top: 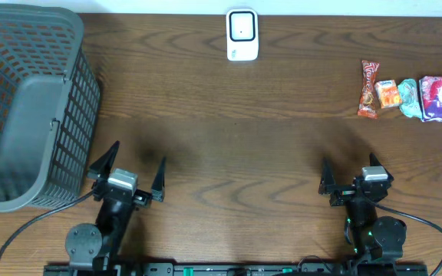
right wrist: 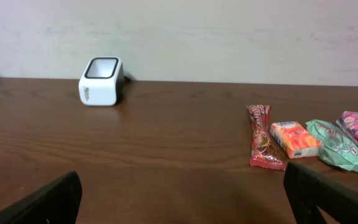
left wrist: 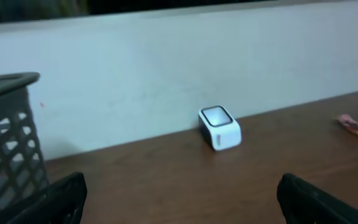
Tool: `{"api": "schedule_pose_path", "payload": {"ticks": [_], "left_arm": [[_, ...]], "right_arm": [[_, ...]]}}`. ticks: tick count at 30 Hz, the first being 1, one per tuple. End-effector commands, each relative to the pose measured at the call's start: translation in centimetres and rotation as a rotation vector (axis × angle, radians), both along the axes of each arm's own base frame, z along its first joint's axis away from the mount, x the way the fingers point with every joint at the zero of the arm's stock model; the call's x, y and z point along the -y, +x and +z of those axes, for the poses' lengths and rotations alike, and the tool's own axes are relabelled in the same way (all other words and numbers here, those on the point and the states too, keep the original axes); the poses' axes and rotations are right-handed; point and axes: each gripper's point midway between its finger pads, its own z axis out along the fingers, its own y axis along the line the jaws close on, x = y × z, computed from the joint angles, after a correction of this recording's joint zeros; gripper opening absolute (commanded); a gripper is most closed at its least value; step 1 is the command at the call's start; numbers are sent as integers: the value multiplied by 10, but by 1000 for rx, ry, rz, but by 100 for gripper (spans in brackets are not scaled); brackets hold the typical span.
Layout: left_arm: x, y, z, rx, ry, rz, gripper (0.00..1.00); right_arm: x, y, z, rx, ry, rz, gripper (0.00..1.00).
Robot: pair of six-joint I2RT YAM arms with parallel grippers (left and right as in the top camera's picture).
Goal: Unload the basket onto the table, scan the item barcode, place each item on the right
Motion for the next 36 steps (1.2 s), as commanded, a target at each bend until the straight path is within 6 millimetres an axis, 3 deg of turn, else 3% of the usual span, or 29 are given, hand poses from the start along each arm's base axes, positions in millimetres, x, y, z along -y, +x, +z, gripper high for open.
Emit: {"api": "schedule_pose_path", "payload": {"ticks": [1,12,24,30,36], "left_arm": [[-4,1,-8,37,11,18,98],[-21,7,-18,33,-57,107,98],[-47,15,-71,-162,-176,260,98],[-48,13,-96,-264,-161,275,98],[-48,13,-97,-268,-155,275,98]], "right_arm": [[3,0,0,-1,14,-14,99],[3,0,0,-1,14,-14,99],[3,0,0,-1,14,-14,99],[3,0,0,-1,14,-14,99],[3,0,0,-1,14,-14,99]]}}
